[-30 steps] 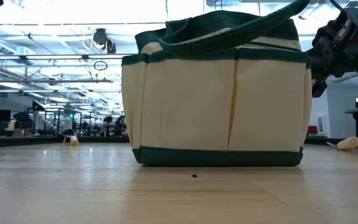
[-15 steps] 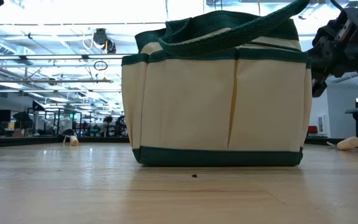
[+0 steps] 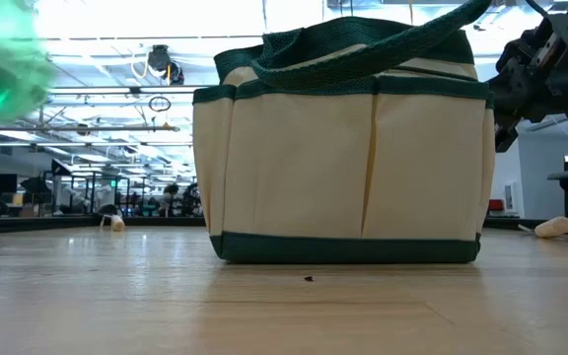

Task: Pick & Place Garden tools in Gardening bag
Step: Put the green spray bottle into the gardening bag

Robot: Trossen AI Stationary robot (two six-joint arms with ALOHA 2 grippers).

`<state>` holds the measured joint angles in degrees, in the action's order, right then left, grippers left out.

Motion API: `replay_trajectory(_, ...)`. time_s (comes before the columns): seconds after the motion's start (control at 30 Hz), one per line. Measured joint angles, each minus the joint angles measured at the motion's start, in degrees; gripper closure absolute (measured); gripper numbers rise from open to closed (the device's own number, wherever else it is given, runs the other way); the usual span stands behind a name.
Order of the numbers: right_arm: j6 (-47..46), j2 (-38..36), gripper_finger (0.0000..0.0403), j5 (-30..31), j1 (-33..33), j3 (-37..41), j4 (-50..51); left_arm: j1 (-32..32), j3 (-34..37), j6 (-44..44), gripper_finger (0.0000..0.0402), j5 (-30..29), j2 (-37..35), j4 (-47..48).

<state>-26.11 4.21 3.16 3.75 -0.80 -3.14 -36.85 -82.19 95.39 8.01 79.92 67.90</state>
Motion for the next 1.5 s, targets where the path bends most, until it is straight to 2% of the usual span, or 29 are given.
replay_trajectory(0.17, 0.4, 0.0, 0.0403, 0.0, 0.0, 0.0, 0.0, 1.5, -5.7, -6.1, 0.0351, -11.1, 0.0, -4.2)
replay_trajectory(0.27, 0.4, 0.0, 0.0403, 0.0, 0.0, 0.0, 0.0, 3.1, -6.4, -12.5, 0.0351, -17.6, 0.0, -11.9)
replay_trajectory(0.4, 0.4, 0.0, 0.0403, 0.0, 0.0, 0.0, 0.0, 5.9, -6.4, -20.9, 0.0351, -21.5, 0.0, -19.8)
replay_trajectory(0.5, 0.4, 0.0, 0.0403, 0.0, 0.0, 0.0, 0.0, 8.9, -6.5, -25.8, 0.0351, -22.1, 0.9, -21.5)
replay_trajectory(0.63, 0.4, 0.0, 0.0403, 0.0, 0.0, 0.0, 0.0, 12.7, -6.4, -30.1, 0.0351, -20.9, 2.9, -21.2)
replay_trajectory(0.87, 0.4, 0.0, 0.0403, 0.0, 0.0, 0.0, 0.0, 18.8, -6.4, -37.3, 0.0351, -12.4, 7.7, -21.5)
replay_trajectory(1.13, 0.4, 0.0, 0.0403, 0.0, 0.0, 0.0, 0.0, 21.9, -6.4, -39.2, 0.0351, -3.1, 11.4, -21.4)
replay_trajectory(1.5, 0.4, 0.0, 0.0403, 0.0, 0.0, 0.0, 0.0, 22.9, -6.4, -40.3, 0.0351, -1.6, 12.2, -13.5)
